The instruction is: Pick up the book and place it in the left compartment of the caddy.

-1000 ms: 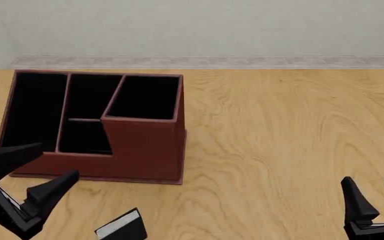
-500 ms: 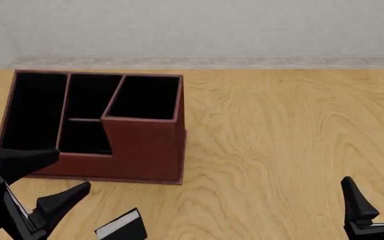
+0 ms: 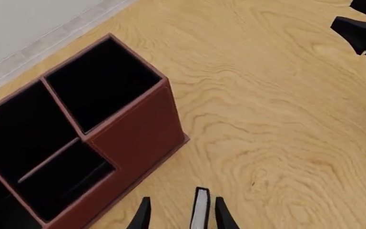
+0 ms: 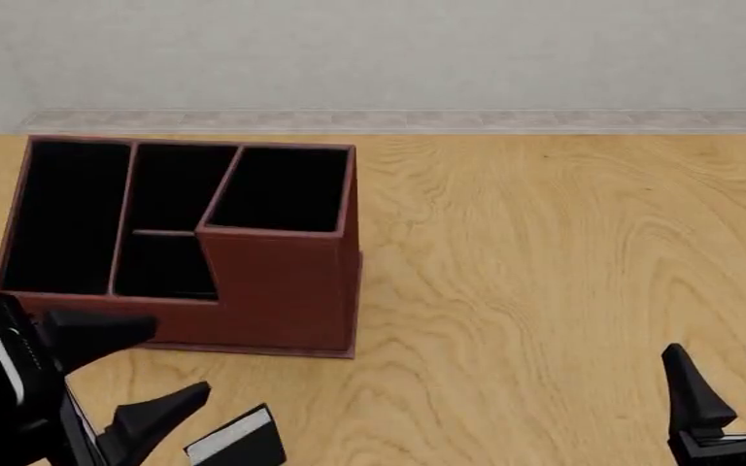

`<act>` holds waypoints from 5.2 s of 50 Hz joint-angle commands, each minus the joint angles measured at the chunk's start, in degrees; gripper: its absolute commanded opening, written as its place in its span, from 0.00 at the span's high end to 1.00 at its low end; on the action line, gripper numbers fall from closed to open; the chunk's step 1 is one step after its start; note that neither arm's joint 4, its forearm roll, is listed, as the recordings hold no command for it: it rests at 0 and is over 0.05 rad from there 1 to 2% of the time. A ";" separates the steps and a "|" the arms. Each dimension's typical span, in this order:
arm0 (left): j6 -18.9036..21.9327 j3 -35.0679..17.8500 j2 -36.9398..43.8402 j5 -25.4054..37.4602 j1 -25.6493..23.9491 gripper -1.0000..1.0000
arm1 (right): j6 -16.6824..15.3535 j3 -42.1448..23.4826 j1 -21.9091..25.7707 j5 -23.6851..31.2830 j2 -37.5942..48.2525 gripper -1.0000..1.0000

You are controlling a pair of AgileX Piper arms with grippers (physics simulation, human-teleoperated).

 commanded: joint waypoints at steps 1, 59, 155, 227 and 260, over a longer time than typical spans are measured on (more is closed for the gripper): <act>-0.04 3.42 1.73 -2.57 -1.87 0.00 | 0.01 0.00 -0.02 0.48 -0.56 0.00; -1.07 9.46 7.53 -7.94 -2.48 0.00 | 0.11 -0.01 -0.13 0.06 -0.14 0.00; -3.72 16.22 13.59 -16.66 -3.46 0.00 | 0.06 0.00 -0.01 -0.26 0.54 0.00; -5.02 18.71 16.93 -19.93 -2.72 0.00 | 0.29 -0.02 0.11 -0.34 0.63 0.00; -5.25 22.79 22.43 -28.43 -1.91 0.00 | 0.42 0.01 0.11 -0.56 0.85 0.00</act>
